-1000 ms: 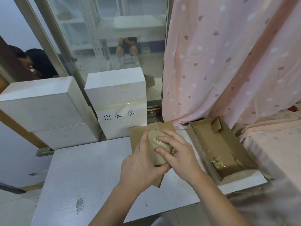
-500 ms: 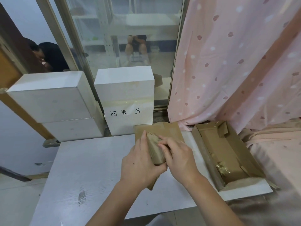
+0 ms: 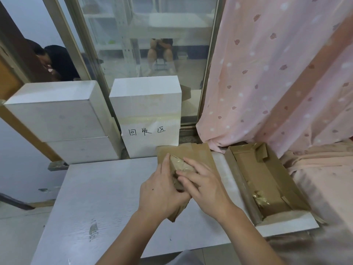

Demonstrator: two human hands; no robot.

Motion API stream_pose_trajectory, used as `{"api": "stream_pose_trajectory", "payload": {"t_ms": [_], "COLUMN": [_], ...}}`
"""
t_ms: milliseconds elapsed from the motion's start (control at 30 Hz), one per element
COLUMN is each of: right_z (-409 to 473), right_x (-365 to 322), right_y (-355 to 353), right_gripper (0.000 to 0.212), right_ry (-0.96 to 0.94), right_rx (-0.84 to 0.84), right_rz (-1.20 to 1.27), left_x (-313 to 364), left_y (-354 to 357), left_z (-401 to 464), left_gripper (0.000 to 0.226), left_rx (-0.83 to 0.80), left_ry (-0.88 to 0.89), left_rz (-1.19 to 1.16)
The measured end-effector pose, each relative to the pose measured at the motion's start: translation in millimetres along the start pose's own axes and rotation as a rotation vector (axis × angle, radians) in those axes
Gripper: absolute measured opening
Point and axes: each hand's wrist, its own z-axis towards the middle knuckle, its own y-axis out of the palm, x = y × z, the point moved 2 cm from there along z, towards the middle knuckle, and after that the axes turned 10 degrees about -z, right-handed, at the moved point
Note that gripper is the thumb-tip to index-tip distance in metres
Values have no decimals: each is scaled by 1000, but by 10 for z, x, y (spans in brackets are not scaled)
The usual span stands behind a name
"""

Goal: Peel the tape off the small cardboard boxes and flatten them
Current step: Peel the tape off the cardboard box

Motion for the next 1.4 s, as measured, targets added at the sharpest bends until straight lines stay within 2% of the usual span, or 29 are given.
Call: {"api": "stream_pose_trajectory", "payload": {"t_ms": [100, 200, 333, 433, 633, 733, 800, 967, 1167, 1300, 1400], "right_z": [24, 50, 78, 115, 175, 190, 196, 177, 193, 179, 174], "right_x": [32, 67, 27, -24, 3, -25, -38, -59, -17, 14, -20], "right_y": [-35, -34, -1, 46, 24, 14, 45, 146, 120, 174, 187], "right_gripper": [26, 29, 7, 2, 9, 6, 3, 17, 26, 17, 10], "right_ry": [129, 181, 104, 86, 213, 142, 59, -35, 128, 156, 121], "right_rx": [70, 52, 91, 111, 106, 178, 158, 8, 48, 70, 119], "right_rz": [114, 167, 39, -54, -59, -102, -97, 113, 280, 305, 189], "left_x": [14, 14, 6, 10, -55, -98, -120, -167, -187, -194, -153], "left_y": [17, 28, 18, 12, -6, 12, 18, -53, -26, -2, 34], "left_z": [6, 27, 59, 87, 79, 65, 66, 92, 25, 16, -5], "left_gripper": [109, 109, 109, 107, 115, 115, 112, 107, 103, 105, 106], "left_rx": [11, 10, 39, 40, -1, -4, 7, 13, 64, 49, 40], "left_ry": [12, 15, 30, 37, 30, 9, -16, -35, -33, -8, -15], "left_rz": [13, 43, 75, 102, 94, 83, 65, 4, -17, 15, 4]}}
